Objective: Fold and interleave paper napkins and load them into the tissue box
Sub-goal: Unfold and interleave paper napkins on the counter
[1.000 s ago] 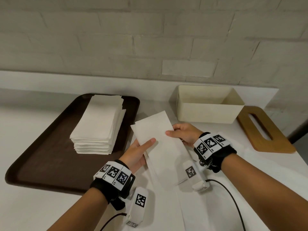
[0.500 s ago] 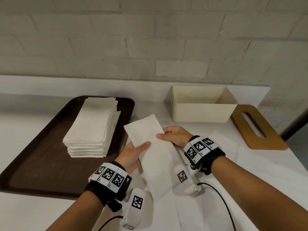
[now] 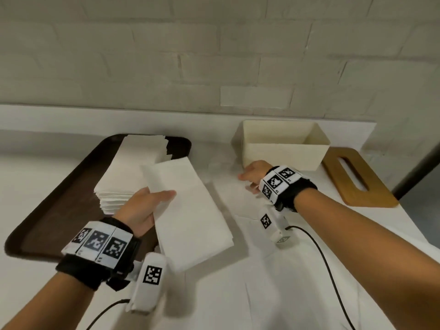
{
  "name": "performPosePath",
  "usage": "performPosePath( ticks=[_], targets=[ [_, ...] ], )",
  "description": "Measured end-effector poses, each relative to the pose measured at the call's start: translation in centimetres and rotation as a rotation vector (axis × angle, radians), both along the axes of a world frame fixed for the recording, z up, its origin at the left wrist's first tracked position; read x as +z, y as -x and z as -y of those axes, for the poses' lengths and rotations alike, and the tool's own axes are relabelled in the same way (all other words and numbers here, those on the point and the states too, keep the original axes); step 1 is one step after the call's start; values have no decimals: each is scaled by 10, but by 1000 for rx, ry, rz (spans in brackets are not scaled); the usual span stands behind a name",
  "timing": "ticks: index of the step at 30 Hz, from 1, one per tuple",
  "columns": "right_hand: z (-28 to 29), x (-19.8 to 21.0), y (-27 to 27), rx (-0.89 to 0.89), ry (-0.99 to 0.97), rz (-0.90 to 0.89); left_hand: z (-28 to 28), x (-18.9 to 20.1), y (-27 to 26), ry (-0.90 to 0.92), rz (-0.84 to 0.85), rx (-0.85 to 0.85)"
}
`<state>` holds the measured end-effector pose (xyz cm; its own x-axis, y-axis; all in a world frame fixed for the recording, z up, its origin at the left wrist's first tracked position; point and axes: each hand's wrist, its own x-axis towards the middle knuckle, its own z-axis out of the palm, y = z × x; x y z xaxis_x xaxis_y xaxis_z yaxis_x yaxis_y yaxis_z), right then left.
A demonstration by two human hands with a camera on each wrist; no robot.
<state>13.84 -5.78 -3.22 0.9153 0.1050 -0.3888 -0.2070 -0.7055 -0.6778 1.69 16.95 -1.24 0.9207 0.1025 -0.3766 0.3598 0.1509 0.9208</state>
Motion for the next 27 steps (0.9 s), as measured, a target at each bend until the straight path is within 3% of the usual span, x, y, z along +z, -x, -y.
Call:
performPosePath(
  ticks=[4, 8, 12, 15, 19, 21, 24, 27],
  targets=[
    [-15, -9, -1, 249, 417, 108, -4, -23, 20, 26, -79, 37],
    [-20, 0, 7, 634, 802, 278, -6, -38, 32, 37, -140, -15],
    [-12, 3, 6, 704, 984, 265, -4, -44, 36, 49, -159, -23],
    [3, -2, 5, 538, 967, 148, 0, -44, 32, 60, -163, -30],
    [30, -2, 9, 469, 925, 109, 12, -43, 26, 57, -140, -72],
    [39, -2, 9, 424, 829, 8, 20, -42, 23, 70, -124, -101],
    [48, 13, 10, 301, 507, -5, 31, -40, 20, 81, -97, -117],
    [54, 47, 21, 174, 28, 49, 41, -41, 13, 73, -65, -76]
  ],
)
